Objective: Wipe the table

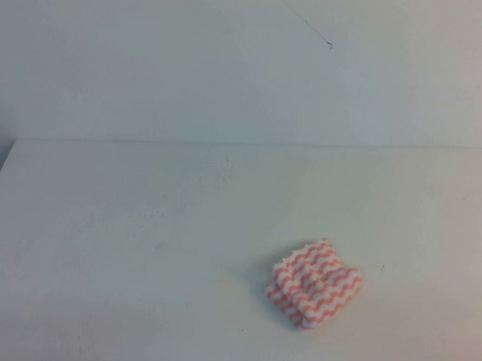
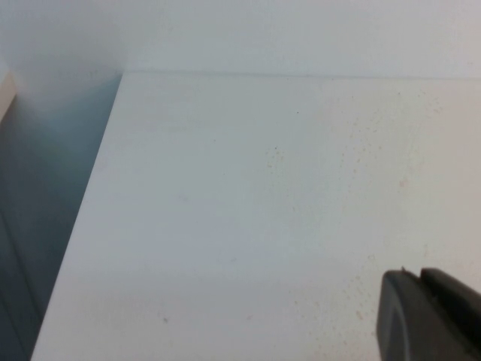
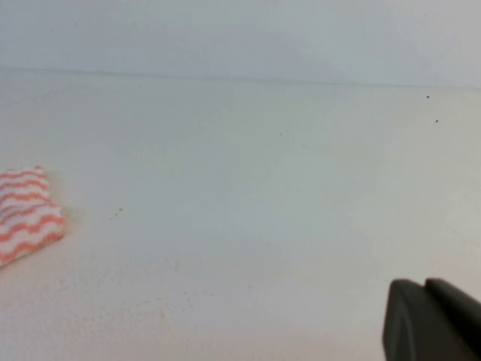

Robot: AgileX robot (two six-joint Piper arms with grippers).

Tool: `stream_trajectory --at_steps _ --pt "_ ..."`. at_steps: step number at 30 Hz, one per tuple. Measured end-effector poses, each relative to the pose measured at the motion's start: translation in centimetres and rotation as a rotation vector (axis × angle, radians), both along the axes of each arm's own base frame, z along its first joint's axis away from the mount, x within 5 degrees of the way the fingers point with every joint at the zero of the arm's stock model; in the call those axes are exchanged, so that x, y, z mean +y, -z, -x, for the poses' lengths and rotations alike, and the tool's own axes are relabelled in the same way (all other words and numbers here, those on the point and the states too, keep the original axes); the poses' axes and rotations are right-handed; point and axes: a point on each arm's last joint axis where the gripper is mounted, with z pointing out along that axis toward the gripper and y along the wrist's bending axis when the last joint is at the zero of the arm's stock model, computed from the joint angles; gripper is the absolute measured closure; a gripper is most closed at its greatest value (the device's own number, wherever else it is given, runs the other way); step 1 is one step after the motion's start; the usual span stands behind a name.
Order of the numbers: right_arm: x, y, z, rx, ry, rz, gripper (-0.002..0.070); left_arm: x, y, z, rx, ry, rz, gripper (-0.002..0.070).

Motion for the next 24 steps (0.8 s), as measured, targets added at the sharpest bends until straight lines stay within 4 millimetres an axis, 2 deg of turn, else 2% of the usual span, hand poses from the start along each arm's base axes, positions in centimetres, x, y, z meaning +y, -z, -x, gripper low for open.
stream_trajectory --at_steps 9,14,18,24 --pt "-1.2 0.4 1.0 -0.067 0.188 -0.058 0.0678 0.0 0.0 0.0 0.000 0.000 0.000 0.0675" --pt "-1.2 0.5 1.1 -0.078 0.226 -0.112 0.0678 0.0 0.0 0.0 0.000 0.000 0.000 0.0675" --pt "-0.8 0.8 1.2 -0.049 0.236 -0.248 0.0678 0.0 0.0 0.0 0.000 0.000 0.000 0.0675" --pt "-0.9 2.2 1.4 0.038 0.358 -0.375 0.0678 0.0 0.0 0.0 0.000 0.000 0.000 0.0675"
